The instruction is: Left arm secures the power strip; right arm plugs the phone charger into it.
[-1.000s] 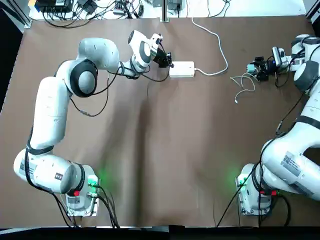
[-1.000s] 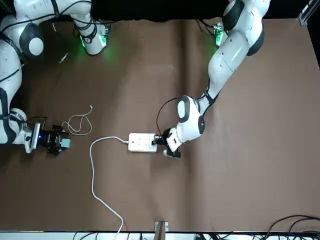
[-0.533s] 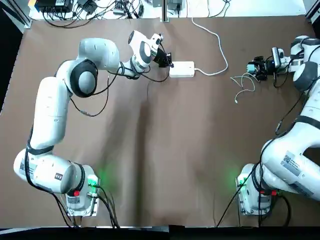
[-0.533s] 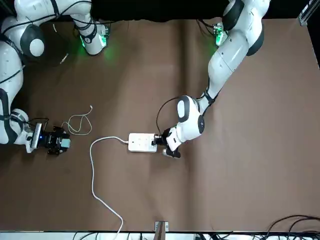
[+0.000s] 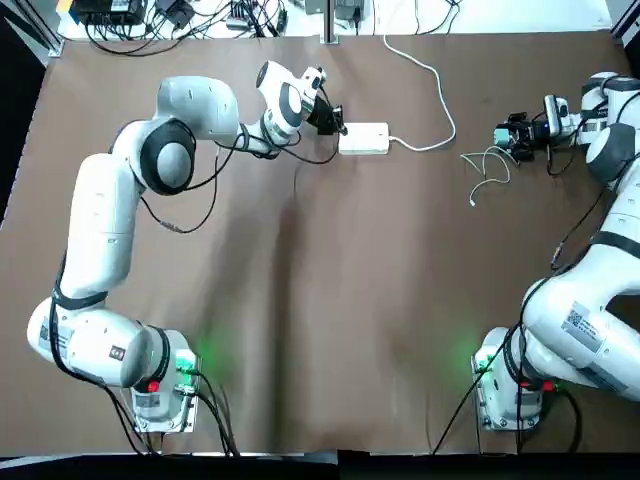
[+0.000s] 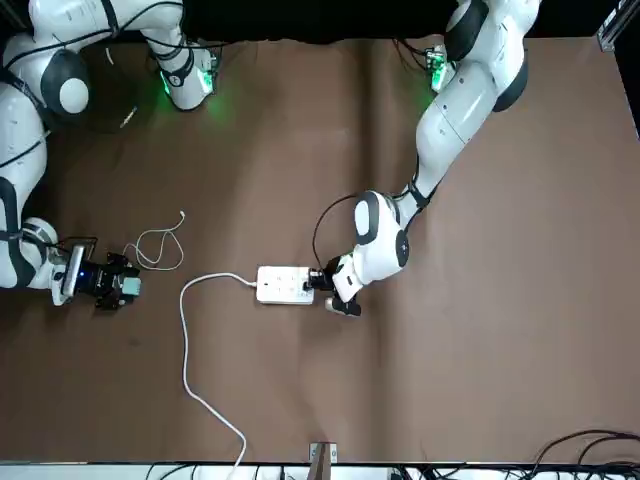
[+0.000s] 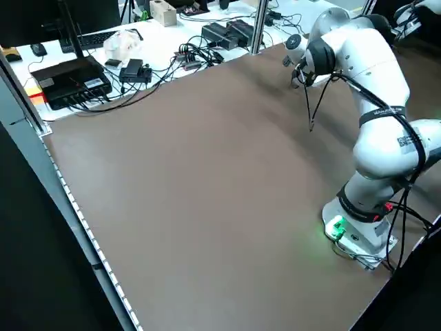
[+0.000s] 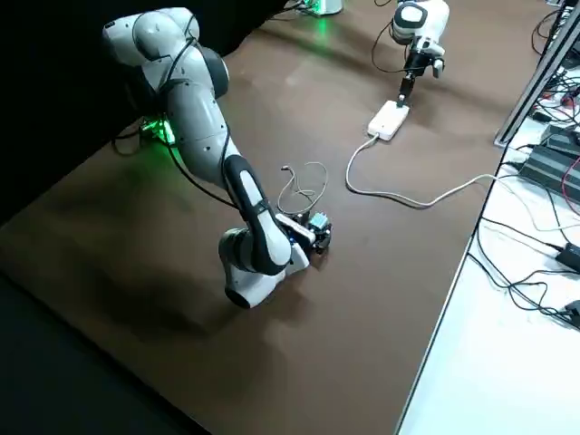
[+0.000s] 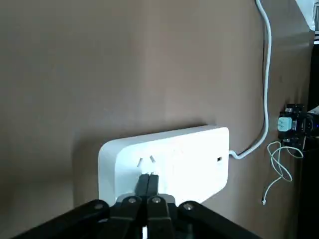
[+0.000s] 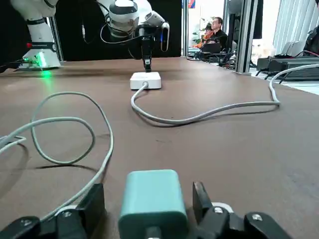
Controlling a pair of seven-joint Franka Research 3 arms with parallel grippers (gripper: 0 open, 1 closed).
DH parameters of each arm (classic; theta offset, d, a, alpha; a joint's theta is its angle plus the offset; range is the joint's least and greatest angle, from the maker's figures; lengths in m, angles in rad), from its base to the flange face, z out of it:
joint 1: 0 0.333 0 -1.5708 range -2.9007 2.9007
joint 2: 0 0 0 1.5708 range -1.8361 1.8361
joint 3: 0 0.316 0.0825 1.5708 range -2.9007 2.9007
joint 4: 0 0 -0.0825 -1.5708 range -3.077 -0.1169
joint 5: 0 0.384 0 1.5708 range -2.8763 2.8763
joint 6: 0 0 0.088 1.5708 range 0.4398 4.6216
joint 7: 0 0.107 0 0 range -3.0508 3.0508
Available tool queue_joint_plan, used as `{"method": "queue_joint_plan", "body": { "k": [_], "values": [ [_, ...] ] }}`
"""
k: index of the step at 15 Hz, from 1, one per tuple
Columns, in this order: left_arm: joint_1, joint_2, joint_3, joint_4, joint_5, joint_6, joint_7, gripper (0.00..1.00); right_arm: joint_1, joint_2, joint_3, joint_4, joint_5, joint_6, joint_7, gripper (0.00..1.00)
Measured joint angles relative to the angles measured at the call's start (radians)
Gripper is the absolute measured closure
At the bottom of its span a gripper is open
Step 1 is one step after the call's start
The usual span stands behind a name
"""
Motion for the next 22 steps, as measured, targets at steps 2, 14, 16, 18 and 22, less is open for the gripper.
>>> {"method": "queue_joint_plan", "body": {
  "k": [2, 14, 16, 18, 22],
  "values": [
    [0.000, 0.000, 0.000, 0.000, 0.000, 0.000, 0.000, 0.99, -0.001, 0.000, 0.000, 0.001, 0.002, 0.001, 0.000, 0.23],
    [0.000, 0.000, 0.000, 0.000, 0.000, 0.001, 0.000, 0.99, -0.017, 0.002, 0.000, 0.004, 0.010, 0.002, 0.001, 0.52],
    [0.000, 0.000, 0.000, 0.000, 0.000, 0.001, 0.000, 0.99, -0.017, 0.000, -0.002, 0.011, 0.004, 0.003, 0.009, 0.52],
    [0.000, 0.000, 0.000, 0.000, 0.000, 0.001, 0.000, 0.99, -0.017, -0.012, -0.010, 0.029, -0.026, 0.005, 0.055, 0.52],
    [0.000, 0.000, 0.000, 0.000, 0.000, 0.002, 0.000, 0.99, -0.004, -0.124, -0.030, 0.042, -0.089, 0.004, 0.199, 0.52]
  ]
}}
